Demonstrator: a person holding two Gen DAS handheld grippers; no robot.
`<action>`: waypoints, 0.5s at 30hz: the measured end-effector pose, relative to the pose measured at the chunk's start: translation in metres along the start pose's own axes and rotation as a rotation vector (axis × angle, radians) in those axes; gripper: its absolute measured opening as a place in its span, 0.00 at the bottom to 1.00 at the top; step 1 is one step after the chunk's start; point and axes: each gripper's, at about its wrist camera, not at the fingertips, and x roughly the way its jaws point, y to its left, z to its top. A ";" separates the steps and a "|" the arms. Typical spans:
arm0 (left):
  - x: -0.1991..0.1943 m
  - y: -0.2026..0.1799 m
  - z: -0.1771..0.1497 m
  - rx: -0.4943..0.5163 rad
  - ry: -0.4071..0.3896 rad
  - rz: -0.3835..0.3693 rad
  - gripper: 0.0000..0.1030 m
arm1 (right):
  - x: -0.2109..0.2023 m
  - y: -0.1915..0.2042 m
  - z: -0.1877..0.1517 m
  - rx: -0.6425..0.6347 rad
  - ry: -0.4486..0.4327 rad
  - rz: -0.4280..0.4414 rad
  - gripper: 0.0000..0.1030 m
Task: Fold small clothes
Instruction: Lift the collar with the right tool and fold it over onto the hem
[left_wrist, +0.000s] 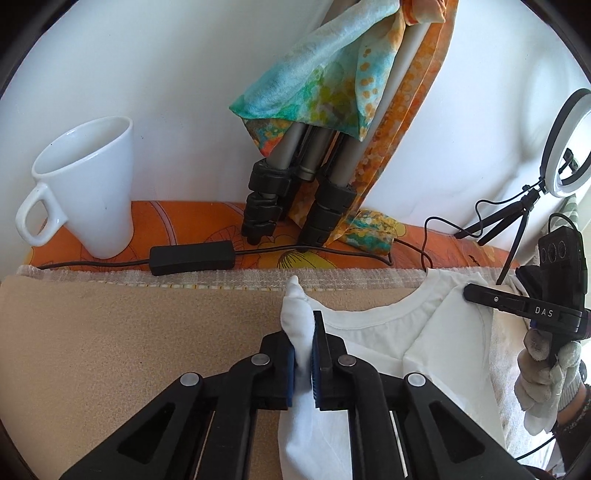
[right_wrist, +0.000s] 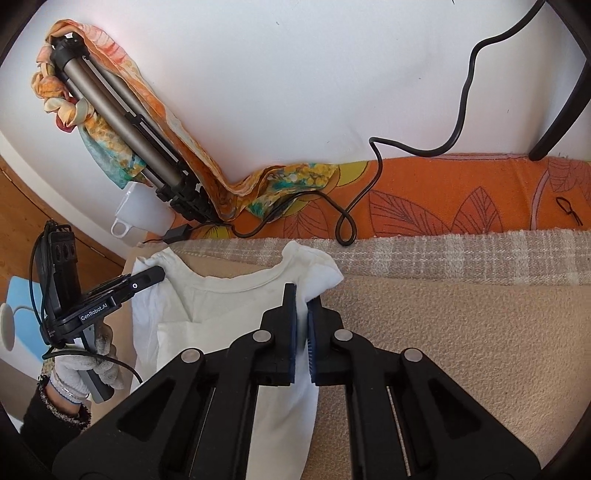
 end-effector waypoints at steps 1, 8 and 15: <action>-0.004 -0.001 0.000 -0.002 -0.005 -0.007 0.03 | -0.004 0.001 0.001 0.004 -0.007 0.007 0.06; -0.040 -0.016 -0.005 0.002 -0.034 -0.044 0.03 | -0.041 0.015 -0.004 0.001 -0.055 0.062 0.06; -0.083 -0.041 -0.020 0.041 -0.069 -0.059 0.03 | -0.080 0.036 -0.019 -0.009 -0.084 0.083 0.06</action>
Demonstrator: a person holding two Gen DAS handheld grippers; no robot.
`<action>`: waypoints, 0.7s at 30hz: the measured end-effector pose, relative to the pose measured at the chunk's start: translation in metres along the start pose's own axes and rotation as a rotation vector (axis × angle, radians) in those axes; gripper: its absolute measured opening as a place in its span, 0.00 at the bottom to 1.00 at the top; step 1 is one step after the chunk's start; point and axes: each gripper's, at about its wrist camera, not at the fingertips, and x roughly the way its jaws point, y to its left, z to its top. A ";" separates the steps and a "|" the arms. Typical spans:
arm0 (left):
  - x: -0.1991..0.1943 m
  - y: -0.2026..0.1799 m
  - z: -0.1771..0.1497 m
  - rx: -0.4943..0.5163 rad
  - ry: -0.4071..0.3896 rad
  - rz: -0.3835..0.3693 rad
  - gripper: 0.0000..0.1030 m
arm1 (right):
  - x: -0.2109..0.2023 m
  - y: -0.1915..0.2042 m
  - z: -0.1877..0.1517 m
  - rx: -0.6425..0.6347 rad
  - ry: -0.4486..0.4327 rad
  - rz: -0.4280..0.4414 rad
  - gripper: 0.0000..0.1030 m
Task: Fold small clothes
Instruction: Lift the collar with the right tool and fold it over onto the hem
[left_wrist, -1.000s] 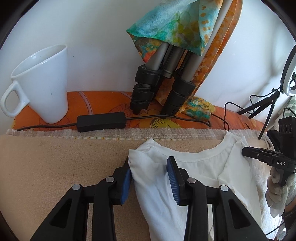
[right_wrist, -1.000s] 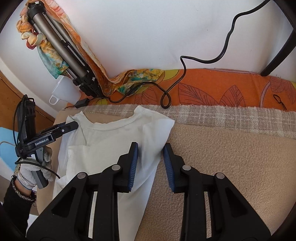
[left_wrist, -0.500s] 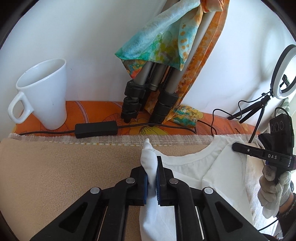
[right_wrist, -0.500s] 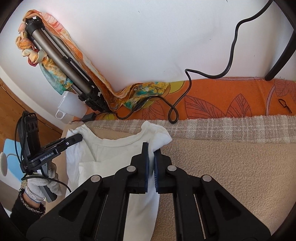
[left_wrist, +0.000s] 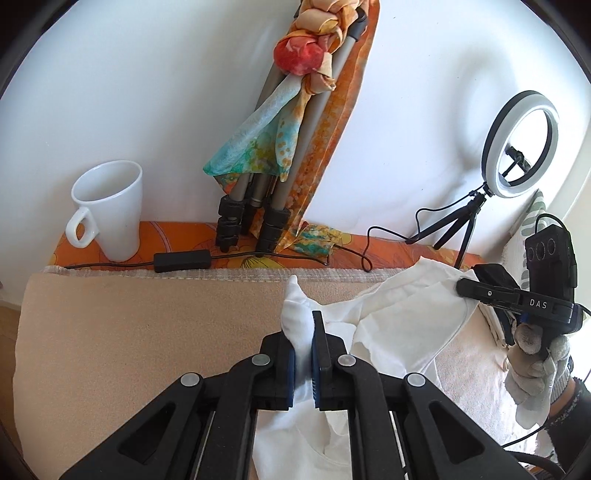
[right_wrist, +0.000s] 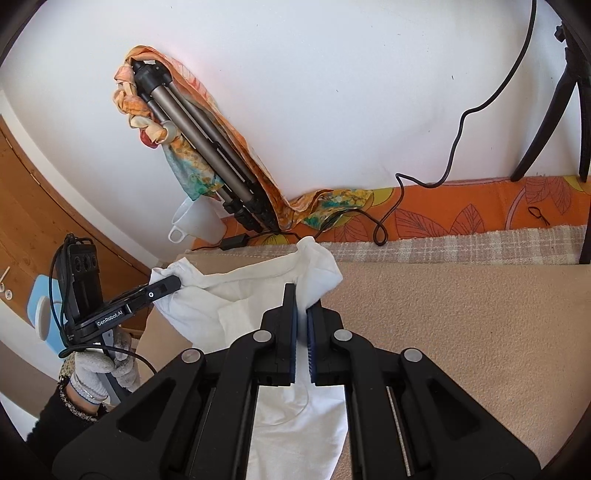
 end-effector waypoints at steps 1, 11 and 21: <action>-0.006 -0.003 -0.003 0.003 -0.002 -0.001 0.03 | -0.006 0.003 -0.003 0.003 -0.003 0.003 0.05; -0.069 -0.040 -0.045 0.033 -0.019 -0.024 0.03 | -0.064 0.053 -0.053 -0.047 -0.006 -0.024 0.05; -0.118 -0.062 -0.129 0.059 0.010 -0.029 0.03 | -0.112 0.088 -0.131 -0.058 0.002 -0.034 0.06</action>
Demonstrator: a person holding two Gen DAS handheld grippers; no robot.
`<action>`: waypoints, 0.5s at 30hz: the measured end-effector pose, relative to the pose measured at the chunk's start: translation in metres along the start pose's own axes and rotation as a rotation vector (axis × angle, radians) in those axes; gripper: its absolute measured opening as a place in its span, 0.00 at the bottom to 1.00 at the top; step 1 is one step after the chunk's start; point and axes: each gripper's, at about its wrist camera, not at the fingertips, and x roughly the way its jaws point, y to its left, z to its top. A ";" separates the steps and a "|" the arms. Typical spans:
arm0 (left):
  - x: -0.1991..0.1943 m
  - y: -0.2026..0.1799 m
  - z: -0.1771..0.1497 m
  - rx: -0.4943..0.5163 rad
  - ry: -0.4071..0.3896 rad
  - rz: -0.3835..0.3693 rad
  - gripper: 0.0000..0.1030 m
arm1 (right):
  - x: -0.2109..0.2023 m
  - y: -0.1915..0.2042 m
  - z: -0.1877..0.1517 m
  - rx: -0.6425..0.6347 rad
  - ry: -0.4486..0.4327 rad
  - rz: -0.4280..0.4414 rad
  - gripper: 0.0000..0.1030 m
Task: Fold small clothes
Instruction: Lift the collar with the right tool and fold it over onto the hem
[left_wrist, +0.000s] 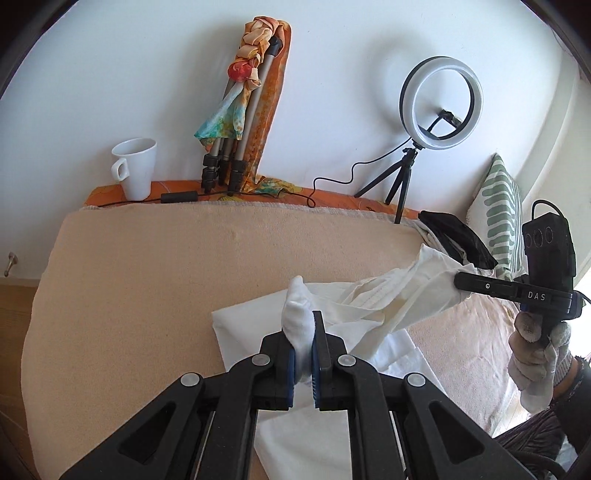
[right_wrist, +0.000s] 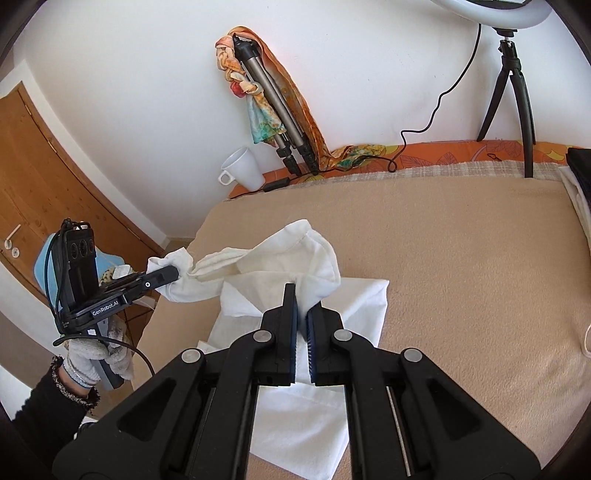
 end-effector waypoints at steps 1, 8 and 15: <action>-0.001 -0.002 -0.009 0.000 0.010 -0.003 0.04 | -0.004 0.002 -0.010 0.000 0.000 0.003 0.06; -0.005 -0.014 -0.065 0.028 0.064 0.035 0.05 | -0.006 0.005 -0.072 -0.031 0.039 -0.017 0.06; -0.015 -0.024 -0.099 0.098 0.098 0.089 0.11 | -0.014 0.008 -0.106 -0.115 0.027 -0.079 0.06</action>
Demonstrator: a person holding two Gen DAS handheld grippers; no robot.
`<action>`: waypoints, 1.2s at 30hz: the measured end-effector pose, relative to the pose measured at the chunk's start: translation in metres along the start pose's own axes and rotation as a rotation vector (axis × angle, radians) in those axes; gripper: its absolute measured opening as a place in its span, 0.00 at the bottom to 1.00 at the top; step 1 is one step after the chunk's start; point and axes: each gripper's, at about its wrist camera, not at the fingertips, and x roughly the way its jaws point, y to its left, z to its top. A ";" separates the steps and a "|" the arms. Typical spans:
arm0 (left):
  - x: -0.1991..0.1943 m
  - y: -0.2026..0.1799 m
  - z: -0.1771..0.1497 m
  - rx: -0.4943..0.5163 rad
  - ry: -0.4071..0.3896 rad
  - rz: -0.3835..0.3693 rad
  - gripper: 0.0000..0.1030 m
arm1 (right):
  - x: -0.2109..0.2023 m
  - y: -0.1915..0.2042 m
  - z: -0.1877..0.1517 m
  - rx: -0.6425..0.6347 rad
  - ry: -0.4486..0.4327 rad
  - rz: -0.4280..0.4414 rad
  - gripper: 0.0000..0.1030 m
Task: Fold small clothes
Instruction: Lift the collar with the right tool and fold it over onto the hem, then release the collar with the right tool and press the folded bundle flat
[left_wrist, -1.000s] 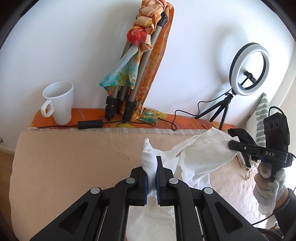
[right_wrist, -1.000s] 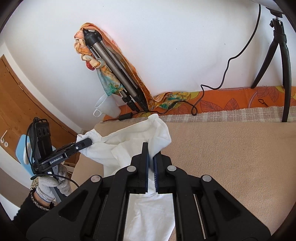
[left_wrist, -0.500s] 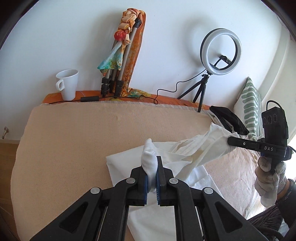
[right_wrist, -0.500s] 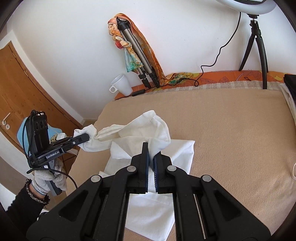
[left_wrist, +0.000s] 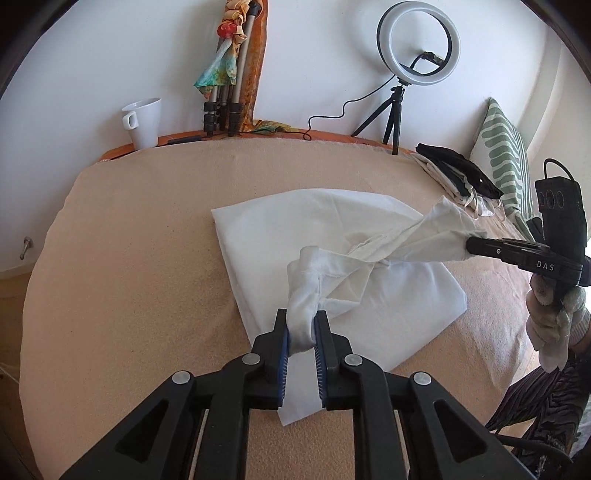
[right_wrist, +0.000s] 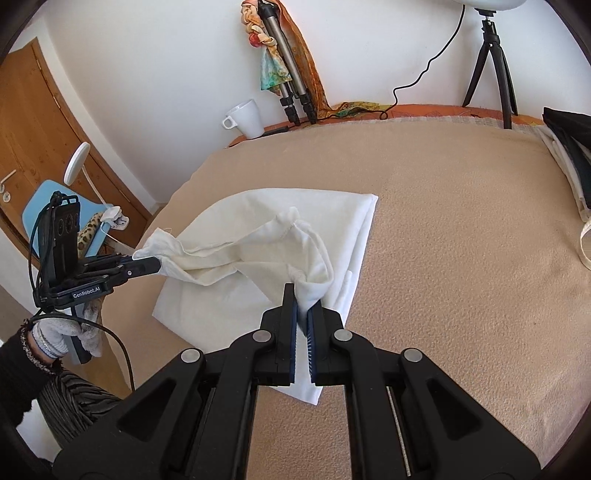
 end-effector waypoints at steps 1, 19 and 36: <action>-0.003 -0.002 -0.005 0.010 0.008 0.000 0.11 | -0.002 0.002 -0.003 -0.019 -0.003 -0.015 0.06; -0.019 0.047 -0.028 -0.440 -0.001 -0.165 0.34 | -0.018 -0.033 -0.021 0.145 0.000 0.042 0.32; -0.015 0.047 -0.022 -0.408 0.008 -0.088 0.34 | 0.016 0.024 0.008 -0.143 -0.006 -0.030 0.05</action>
